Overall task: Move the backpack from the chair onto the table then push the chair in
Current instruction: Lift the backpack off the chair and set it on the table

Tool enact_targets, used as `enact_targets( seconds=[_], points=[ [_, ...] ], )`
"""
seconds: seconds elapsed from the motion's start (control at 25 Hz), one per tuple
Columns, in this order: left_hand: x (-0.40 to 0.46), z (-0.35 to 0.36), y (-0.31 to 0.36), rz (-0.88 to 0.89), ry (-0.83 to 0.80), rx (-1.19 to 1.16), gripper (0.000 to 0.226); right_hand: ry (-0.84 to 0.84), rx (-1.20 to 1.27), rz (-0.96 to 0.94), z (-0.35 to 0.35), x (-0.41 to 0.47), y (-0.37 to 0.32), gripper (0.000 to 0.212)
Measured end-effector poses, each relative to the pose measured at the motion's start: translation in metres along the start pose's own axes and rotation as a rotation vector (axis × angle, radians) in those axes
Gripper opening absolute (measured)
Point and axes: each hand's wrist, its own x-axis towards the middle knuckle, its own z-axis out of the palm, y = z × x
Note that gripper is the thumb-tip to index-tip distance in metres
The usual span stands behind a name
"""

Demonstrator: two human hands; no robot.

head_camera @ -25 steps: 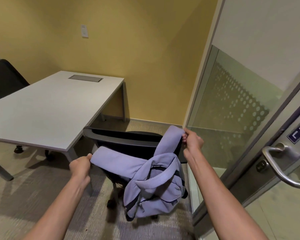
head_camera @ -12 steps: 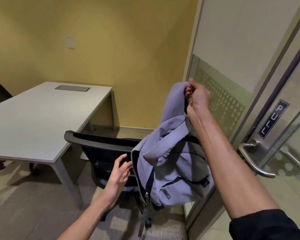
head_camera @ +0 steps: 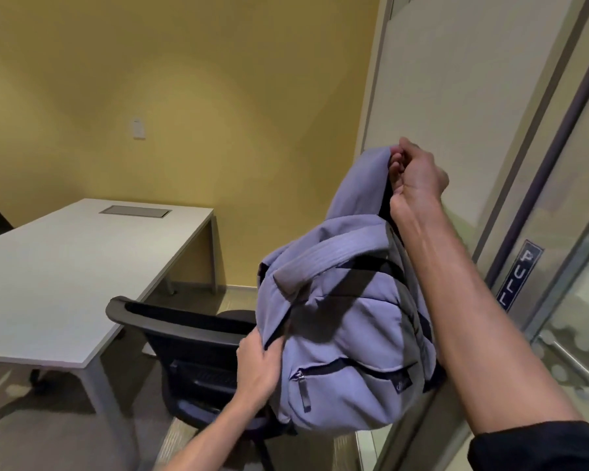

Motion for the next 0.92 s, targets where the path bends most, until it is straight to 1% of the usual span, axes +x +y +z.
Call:
enact_targets(
  seconds=[0.04, 0.12, 0.16, 0.32, 0.44, 0.48, 0.52, 0.56, 0.6, 0.64, 0.68, 0.72, 0.76, 0.8, 0.84, 0.92],
  points=[
    [0.009, 0.001, 0.005, 0.007, 0.050, -0.022, 0.016, 0.008, -0.034, -0.021, -0.001, 0.004, -0.001, 0.035],
    [0.026, 0.001, 0.019, -0.004, 0.137, -0.041, 0.032, 0.034, -0.121, -0.074, -0.007, 0.014, -0.001, 0.036],
    [0.034, 0.001, 0.025, -0.020, 0.163, -0.062, 0.036, 0.055, -0.179, -0.099, -0.012, 0.020, -0.001, 0.035],
    [0.058, -0.006, 0.053, -0.137, 0.165, -0.211, 0.031, 0.142, -0.495, -0.128, -0.040, 0.050, 0.008, 0.031],
    [0.078, -0.020, 0.077, -0.145, 0.173, -0.293, 0.025, 0.096, -0.923, -0.263, -0.064, 0.065, 0.023, 0.036],
    [0.085, -0.024, 0.086, -0.142, 0.169, -0.303, 0.022, 0.061, -1.013, -0.290, -0.070, 0.068, 0.027, 0.038],
    [0.091, -0.027, 0.094, -0.143, 0.166, -0.310, 0.020, -0.036, -1.074, -0.285, -0.075, 0.070, 0.031, 0.039],
    [0.095, -0.031, 0.101, -0.153, 0.172, -0.322, 0.019, -0.196, -1.116, -0.247, -0.078, 0.069, 0.035, 0.037],
    [0.099, -0.033, 0.107, -0.174, 0.180, -0.340, 0.021, -0.391, -1.117, -0.185, -0.080, 0.067, 0.039, 0.035],
    [0.101, -0.035, 0.112, -0.197, 0.183, -0.365, 0.022, -0.566, -1.032, -0.081, -0.083, 0.064, 0.042, 0.040],
    [0.103, -0.038, 0.118, -0.207, 0.180, -0.395, 0.021, -0.706, -0.870, 0.053, -0.089, 0.061, 0.045, 0.048],
    [0.105, -0.040, 0.124, -0.203, 0.169, -0.429, 0.019, -0.811, -0.696, 0.173, -0.098, 0.057, 0.046, 0.052],
    [0.108, -0.043, 0.131, -0.194, 0.158, -0.469, 0.017, -0.885, -0.578, 0.255, -0.108, 0.053, 0.048, 0.054],
    [0.113, -0.046, 0.138, -0.185, 0.147, -0.519, 0.016, -0.949, -0.562, 0.287, -0.119, 0.051, 0.050, 0.054],
    [0.120, -0.051, 0.146, -0.183, 0.129, -0.577, 0.015, -1.005, -0.617, 0.272, -0.130, 0.047, 0.052, 0.051],
    [0.137, -0.059, 0.162, -0.187, 0.070, -0.683, 0.024, -1.075, -0.716, 0.156, -0.144, 0.045, 0.060, 0.045]
  ],
)
